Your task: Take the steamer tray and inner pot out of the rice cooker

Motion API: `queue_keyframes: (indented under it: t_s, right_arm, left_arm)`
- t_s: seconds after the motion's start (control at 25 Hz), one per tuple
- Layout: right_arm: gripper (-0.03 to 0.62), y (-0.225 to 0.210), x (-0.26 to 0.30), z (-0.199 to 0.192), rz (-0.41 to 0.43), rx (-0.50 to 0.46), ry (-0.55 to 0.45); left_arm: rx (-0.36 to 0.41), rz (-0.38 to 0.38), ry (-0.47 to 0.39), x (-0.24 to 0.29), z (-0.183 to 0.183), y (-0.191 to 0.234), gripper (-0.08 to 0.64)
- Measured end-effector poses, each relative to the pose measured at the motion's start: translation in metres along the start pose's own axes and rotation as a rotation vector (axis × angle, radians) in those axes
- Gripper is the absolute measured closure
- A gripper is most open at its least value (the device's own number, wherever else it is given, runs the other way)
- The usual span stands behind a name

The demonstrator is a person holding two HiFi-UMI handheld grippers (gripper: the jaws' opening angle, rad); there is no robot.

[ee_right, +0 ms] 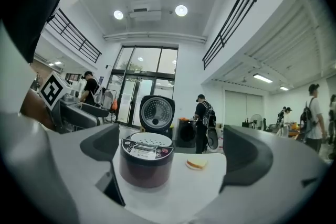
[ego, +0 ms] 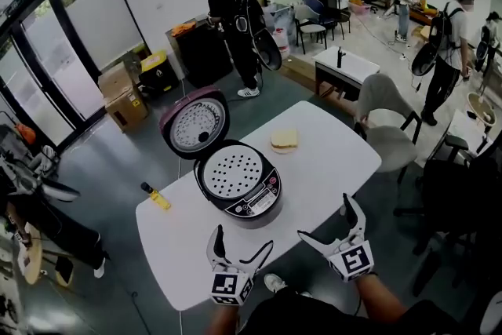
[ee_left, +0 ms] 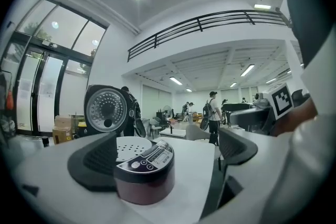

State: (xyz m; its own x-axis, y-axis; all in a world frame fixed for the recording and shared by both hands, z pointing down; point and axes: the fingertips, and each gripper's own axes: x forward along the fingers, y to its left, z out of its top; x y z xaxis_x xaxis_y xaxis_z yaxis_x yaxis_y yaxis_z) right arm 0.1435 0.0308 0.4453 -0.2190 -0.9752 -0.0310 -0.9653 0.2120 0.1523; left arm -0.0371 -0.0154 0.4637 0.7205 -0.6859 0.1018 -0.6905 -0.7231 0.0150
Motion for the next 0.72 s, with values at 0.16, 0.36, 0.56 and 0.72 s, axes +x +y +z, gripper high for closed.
queue_keyframes:
  t_s: [0.16, 0.36, 0.56, 0.72]
  right_arm:
    - [0.002, 0.004, 0.048, 0.006, 0.056, 0.003, -0.010]
    - [0.002, 0.011, 0.105, 0.010, 0.120, -0.013, -0.045]
    - [0.002, 0.026, 0.152, 0.013, 0.179, -0.021, -0.044]
    - [0.002, 0.032, 0.180, 0.018, 0.198, -0.033, -0.018]
  left_arm:
    - [0.003, 0.064, -0.015, 0.014, 0.002, 0.038, -0.020]
    - [0.007, 0.110, -0.035, 0.031, 0.009, 0.080, -0.016]
    - [-0.012, 0.155, -0.027, 0.038, 0.007, 0.120, -0.017]
    - [-0.030, 0.188, -0.038, 0.039, 0.003, 0.150, -0.017]
